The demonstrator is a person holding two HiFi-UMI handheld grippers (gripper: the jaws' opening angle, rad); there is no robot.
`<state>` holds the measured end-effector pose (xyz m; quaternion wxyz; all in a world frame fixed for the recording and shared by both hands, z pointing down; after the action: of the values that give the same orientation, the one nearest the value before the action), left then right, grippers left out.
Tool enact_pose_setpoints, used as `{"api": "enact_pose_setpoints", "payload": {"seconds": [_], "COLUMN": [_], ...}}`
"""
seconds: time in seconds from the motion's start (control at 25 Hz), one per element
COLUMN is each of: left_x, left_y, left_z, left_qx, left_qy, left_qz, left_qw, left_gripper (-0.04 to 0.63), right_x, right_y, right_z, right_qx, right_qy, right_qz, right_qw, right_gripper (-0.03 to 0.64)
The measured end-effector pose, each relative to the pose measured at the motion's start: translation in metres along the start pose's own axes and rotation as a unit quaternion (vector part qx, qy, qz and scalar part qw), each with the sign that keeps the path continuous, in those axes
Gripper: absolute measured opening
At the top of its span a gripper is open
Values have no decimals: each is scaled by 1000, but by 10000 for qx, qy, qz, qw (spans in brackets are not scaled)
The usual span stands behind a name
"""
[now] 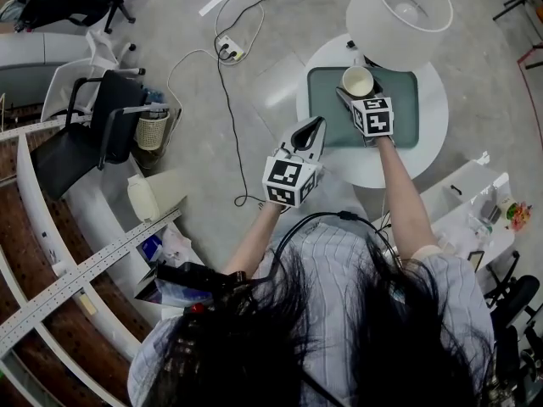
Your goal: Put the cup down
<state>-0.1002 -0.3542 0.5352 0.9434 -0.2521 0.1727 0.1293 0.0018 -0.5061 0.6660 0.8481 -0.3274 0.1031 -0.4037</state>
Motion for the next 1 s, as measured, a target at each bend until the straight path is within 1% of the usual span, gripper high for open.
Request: {"api": "enact_pose_setpoints", "payload": {"seconds": [0.24,0.44,0.56,0.76,1.0], "left_x": [0,0,-2,-2,-4], "left_y": [10,17,21,35,57], "left_z": [-6,-7,-7,-14,-19], "left_qx": [123,185,216,331,456], "left_qy": [-11,-37,-52,-82,-153], "left_qz": [46,97,122,187,244], "left_qw": [9999,9998,9997,9992,9985], "left_gripper": [17,18,17,18,18], "right_x": [-1,-2,-5,-16,-42], "right_y": [9,29,44,78,113], "right_z": [0,5,7,-5,-15], "right_qx": [-37,112,153,752,1137], "right_qy": [-228,-530,-728,-1051,-1082], "right_qz": [106,369,444,608,591], "right_qw": [9997,9978,9962,9898,9858], "right_gripper": [413,411,410,410,407]}}
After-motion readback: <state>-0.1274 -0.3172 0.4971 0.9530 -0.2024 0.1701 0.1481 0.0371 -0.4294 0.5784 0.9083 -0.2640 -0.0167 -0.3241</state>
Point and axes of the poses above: the fingertips, and each gripper's own axes: y backward along the fingers, x to its right, z out of its underside, the point moved 6 cm from there along y, backward along the fingers, and after that the axes turned 8 degrees about y, right-handed, at the moved point
